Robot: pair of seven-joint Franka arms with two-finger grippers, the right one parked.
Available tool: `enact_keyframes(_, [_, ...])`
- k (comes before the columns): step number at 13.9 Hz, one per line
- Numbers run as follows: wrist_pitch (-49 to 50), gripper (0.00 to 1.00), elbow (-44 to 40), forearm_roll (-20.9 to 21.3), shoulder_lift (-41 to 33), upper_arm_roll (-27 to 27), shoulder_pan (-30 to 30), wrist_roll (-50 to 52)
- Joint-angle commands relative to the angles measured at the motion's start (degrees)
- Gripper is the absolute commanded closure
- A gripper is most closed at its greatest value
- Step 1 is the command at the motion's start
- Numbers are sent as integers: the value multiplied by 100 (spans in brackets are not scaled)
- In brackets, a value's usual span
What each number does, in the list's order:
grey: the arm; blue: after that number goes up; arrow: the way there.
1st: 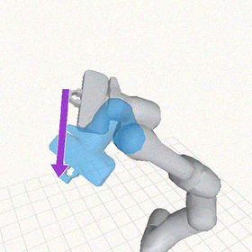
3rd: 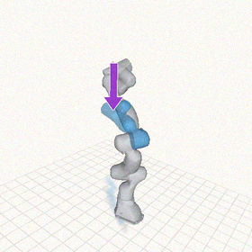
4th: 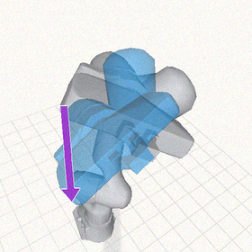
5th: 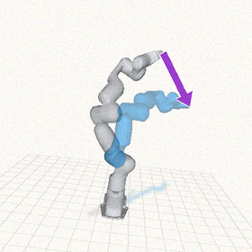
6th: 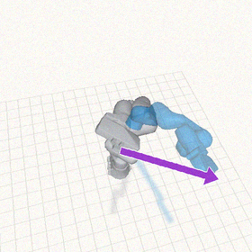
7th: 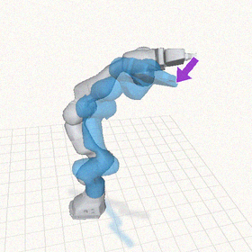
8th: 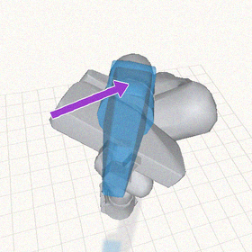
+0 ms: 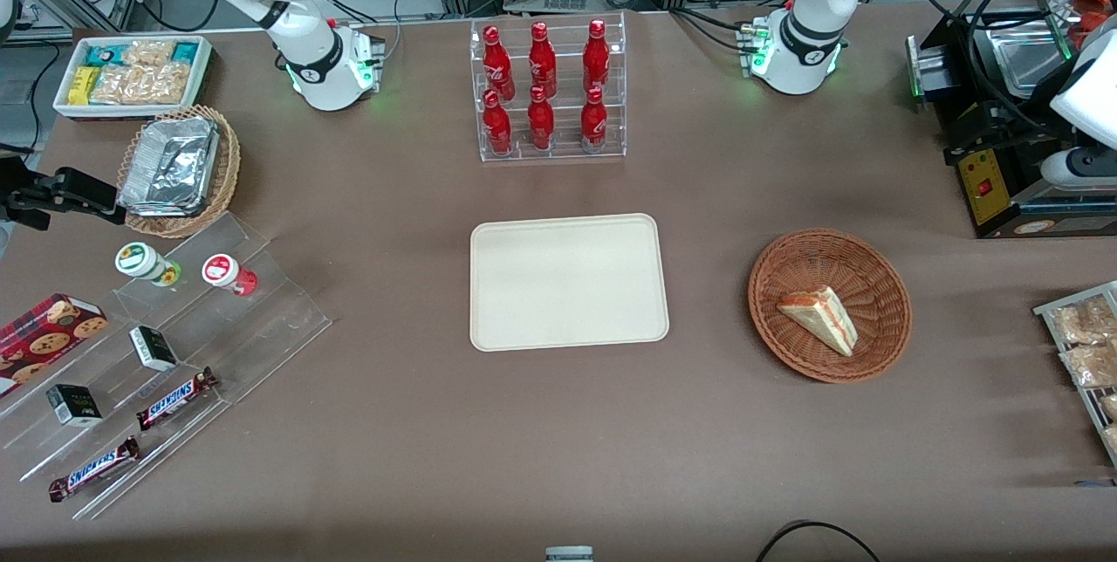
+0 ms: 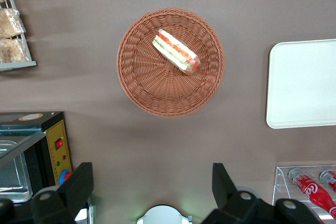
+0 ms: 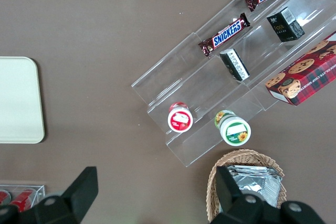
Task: Place sandwich from basket to tray
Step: 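Move the left gripper down over the sandwich in the wicker basket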
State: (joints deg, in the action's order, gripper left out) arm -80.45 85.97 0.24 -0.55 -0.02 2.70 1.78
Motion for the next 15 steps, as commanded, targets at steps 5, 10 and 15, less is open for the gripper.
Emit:
enact_keyframes(5, [-488, 0, 25, 29, 554, -77, -77, 50])
enact_keyframes(10, [-1787, 0, 709, 29, 960, -94, -16, 435])
enact_keyframes(15, [-3386, 0, 1825, -76, 1004, -112, 247, 1866])
